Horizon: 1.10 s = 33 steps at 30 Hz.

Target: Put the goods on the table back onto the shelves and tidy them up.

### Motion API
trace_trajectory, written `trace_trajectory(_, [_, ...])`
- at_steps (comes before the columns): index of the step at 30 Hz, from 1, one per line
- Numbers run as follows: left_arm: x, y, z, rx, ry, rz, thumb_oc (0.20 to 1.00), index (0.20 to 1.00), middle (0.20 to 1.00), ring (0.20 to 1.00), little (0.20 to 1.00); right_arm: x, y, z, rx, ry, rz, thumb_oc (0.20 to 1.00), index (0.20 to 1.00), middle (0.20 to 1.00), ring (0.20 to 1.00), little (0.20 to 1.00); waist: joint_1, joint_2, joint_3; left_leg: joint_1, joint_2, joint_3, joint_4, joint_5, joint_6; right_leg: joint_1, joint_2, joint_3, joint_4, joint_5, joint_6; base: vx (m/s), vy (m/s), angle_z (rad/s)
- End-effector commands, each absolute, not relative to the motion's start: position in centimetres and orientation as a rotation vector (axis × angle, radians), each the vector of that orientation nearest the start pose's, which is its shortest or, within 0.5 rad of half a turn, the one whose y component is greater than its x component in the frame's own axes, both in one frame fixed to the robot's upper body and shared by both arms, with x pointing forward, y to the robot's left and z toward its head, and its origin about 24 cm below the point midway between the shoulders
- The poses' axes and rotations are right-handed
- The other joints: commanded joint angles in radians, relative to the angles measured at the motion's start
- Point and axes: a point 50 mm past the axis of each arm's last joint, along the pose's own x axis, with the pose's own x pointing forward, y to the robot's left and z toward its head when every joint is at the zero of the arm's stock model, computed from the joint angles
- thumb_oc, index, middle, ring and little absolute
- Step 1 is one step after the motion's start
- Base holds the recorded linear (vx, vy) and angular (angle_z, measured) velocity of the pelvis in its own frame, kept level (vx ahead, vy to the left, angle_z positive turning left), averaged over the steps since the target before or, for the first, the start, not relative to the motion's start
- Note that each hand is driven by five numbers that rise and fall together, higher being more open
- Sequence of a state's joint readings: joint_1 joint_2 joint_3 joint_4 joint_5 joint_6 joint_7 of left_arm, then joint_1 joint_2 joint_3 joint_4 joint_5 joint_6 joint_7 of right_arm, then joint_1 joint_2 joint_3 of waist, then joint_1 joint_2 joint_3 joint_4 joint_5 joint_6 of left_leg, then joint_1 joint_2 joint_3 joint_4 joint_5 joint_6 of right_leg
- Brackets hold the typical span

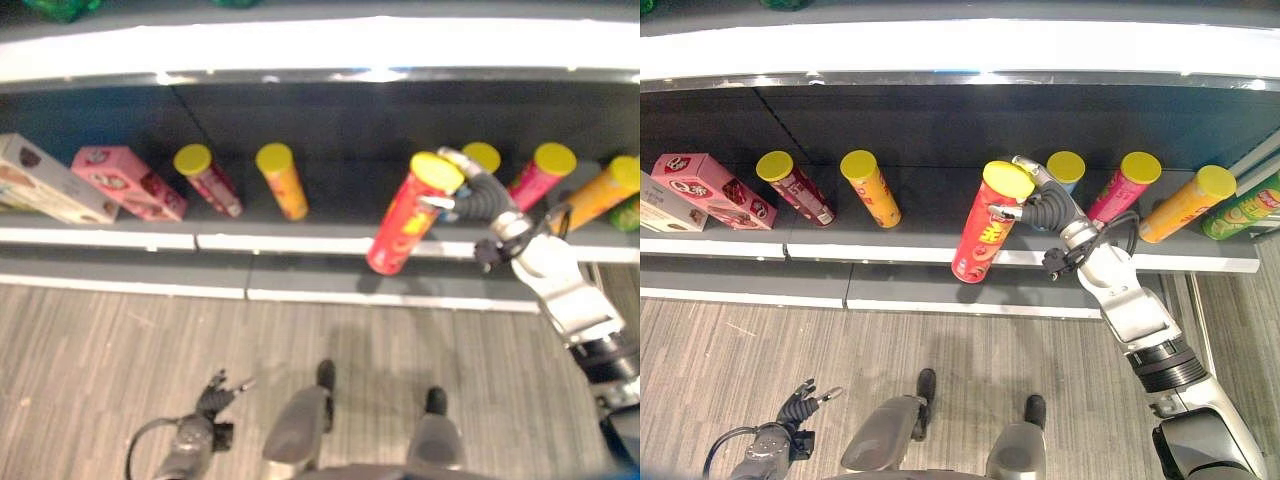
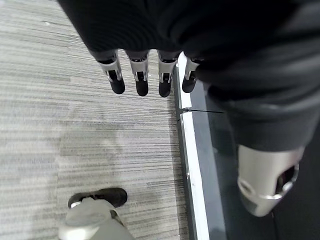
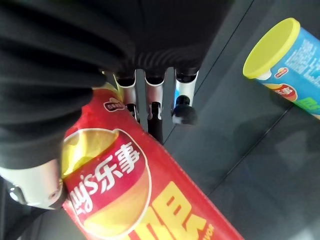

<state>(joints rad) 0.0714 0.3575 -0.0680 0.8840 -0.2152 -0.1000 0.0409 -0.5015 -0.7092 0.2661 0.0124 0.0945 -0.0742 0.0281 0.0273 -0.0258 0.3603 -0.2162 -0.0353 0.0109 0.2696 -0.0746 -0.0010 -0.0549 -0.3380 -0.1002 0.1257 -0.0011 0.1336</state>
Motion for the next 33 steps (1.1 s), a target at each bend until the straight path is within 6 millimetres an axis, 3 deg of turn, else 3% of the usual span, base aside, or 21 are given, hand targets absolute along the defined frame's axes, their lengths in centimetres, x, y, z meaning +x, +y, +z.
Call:
trace_trajectory(1, [12.1, 28.6, -11.7, 0.218, 0.856, 0.28, 1.0, 1.0, 1.0, 1.0, 1.0, 31.6, -17.8, 22.6, -0.655, -0.635, 0.212, 0.2, 0.2, 0.2, 0.2, 0.2, -0.011, -0.005, -0.023, -0.008, 0.092, -0.029, 0.051, -0.138, -0.076, -0.076, 0.043, -0.031, 0.048, -0.078, 0.048, -0.03, -0.026, -0.15])
trace_trajectory(4, [12.5, 28.5, -11.5, 0.212, 0.842, 0.281, 1.0, 1.0, 1.0, 1.0, 1.0, 31.4, -18.0, 24.1, -0.702, -0.698, 0.144, 0.2, 0.2, 0.2, 0.2, 0.2, -0.017, -0.006, 0.008, -0.05, 0.072, -0.049, 0.114, -0.161, -0.074, -0.084, 0.064, 0.041, 0.031, -0.088, 0.053, -0.01, -0.039, -0.08])
trace_trajectory(10, [13.4, 27.7, -11.3, 0.193, 0.8, 0.279, 1.0, 1.0, 1.0, 1.0, 1.0, 31.6, -16.8, 25.7, -0.737, -0.8, 0.072, 0.2, 0.2, 0.2, 0.2, 0.2, -0.009, 0.014, 0.056, -0.095, 0.086, -0.071, 0.168, -0.171, -0.074, -0.135, 0.06, 0.034, 0.108, -0.113, 0.044, -0.04, -0.065, 0.09])
trace_trajectory(16, [14.6, 27.7, -10.6, 0.202, 0.745, 0.289, 1.0, 1.0, 1.0, 1.0, 1.0, 32.4, -15.5, 30.3, -0.851, -0.968, -0.074, 0.2, 0.2, 0.2, 0.2, 0.2, 0.009, 0.058, 0.124, -0.149, 0.082, -0.1, 0.204, -0.172, -0.077, -0.216, 0.047, 0.036, 0.234, -0.159, 0.027, -0.05, -0.075, 0.17])
trace_trajectory(21, [15.3, 27.6, -10.2, 0.202, 0.719, 0.3, 1.0, 1.0, 1.0, 1.0, 1.0, 32.4, -15.1, 32.8, -0.886, -1.061, -0.181, 0.2, 0.2, 0.2, 0.2, 0.2, 0.012, 0.087, 0.16, -0.188, 0.074, -0.111, 0.222, -0.166, -0.083, -0.255, 0.031, 0.028, 0.297, -0.192, 0.017, -0.02, -0.067, 0.29])
trace_trajectory(27, [15.7, 27.0, -10.2, 0.196, 0.706, 0.296, 1.0, 1.0, 1.0, 1.0, 1.0, 32.4, -14.3, 33.5, -0.889, -1.106, -0.223, 0.2, 0.2, 0.2, 0.2, 0.2, 0.011, 0.107, 0.16, -0.227, 0.067, -0.121, 0.217, -0.153, -0.085, -0.295, 0.022, 0.025, 0.323, -0.207, 0.012, 0.0, -0.048, 0.16])
trace_trajectory(33, [16.3, 26.6, -9.8, 0.178, 0.667, 0.3, 1.0, 1.0, 1.0, 1.0, 1.0, 33.7, -14.5, 33.3, -0.942, -1.064, -0.275, 0.2, 0.2, 0.2, 0.2, 0.2, 0.016, 0.124, 0.16, -0.255, 0.063, -0.127, 0.21, -0.148, -0.084, -0.329, 0.015, 0.015, 0.343, -0.221, 0.008, 0.01, -0.029, 0.07])
